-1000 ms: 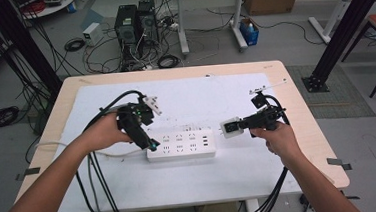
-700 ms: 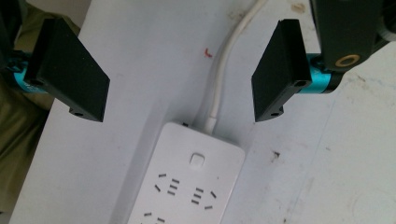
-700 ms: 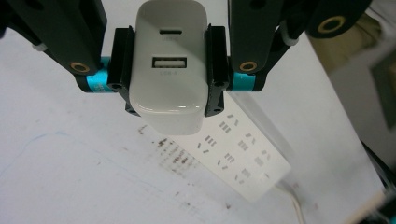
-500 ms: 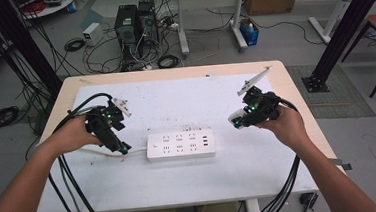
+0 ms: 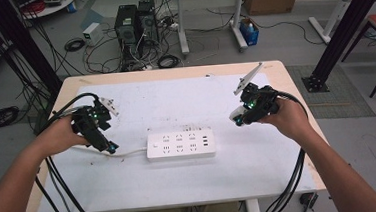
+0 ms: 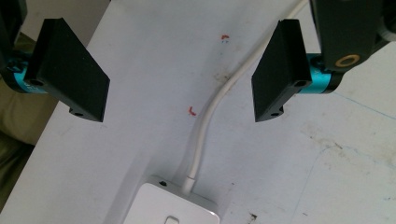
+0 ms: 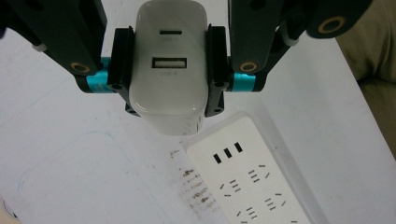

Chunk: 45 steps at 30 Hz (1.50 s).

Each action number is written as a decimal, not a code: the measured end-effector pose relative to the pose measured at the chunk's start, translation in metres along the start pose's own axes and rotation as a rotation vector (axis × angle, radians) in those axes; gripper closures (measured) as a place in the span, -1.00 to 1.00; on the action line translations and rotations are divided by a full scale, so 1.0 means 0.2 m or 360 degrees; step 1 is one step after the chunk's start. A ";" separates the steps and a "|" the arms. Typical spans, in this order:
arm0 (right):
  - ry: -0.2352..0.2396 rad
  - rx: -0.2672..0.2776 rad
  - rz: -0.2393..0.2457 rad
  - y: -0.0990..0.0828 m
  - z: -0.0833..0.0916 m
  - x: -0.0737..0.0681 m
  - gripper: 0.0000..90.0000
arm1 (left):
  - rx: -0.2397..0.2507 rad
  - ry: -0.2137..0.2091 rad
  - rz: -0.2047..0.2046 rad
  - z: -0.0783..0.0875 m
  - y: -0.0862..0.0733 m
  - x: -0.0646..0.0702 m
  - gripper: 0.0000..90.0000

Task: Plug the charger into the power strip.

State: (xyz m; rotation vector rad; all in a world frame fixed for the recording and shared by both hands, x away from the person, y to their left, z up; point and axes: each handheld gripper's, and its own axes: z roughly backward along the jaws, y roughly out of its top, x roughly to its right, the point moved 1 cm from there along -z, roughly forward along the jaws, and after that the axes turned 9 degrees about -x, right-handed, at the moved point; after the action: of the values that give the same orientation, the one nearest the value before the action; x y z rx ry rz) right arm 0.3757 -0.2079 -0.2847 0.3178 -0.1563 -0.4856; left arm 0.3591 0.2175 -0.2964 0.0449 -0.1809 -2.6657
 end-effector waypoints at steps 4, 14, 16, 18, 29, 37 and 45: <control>0.0003 0.0005 0.0003 0.03 -0.01 0.00 0.38 | 0.0021 0.0003 0.0000 0.00 -0.01 0.00 -0.57; 0.0049 -0.0003 0.0087 0.14 -0.05 -0.03 0.38 | 0.0040 -0.0003 0.0019 -0.01 -0.07 -0.02 -0.57; 0.0066 -0.0019 0.0120 0.17 -0.06 -0.04 0.38 | 0.0048 -0.0031 0.0034 -0.01 -0.09 -0.01 -0.57; 0.0082 -0.0040 0.0160 0.21 -0.08 -0.05 0.38 | 0.0029 -0.0020 0.0026 -0.02 -0.09 -0.01 -0.57; 0.0178 -0.0160 0.0400 0.44 -0.27 -0.11 0.38 | 0.0005 0.0005 -0.0031 -0.06 -0.08 0.01 -0.57; 0.0206 -0.0315 0.0516 0.53 -0.47 -0.14 0.38 | 0.0005 0.0004 -0.0049 -0.12 -0.07 0.01 -0.57; 0.0219 -0.0394 0.0651 0.58 -0.56 -0.19 0.38 | 0.0004 -0.0007 -0.0041 -0.16 -0.08 -0.02 -0.57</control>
State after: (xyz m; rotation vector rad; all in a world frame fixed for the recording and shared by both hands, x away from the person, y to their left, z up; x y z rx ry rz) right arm 0.4183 -0.0624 -0.3541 0.0706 -0.0241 -0.0748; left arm 0.3570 0.2285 -0.3301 0.0426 -0.1862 -2.6914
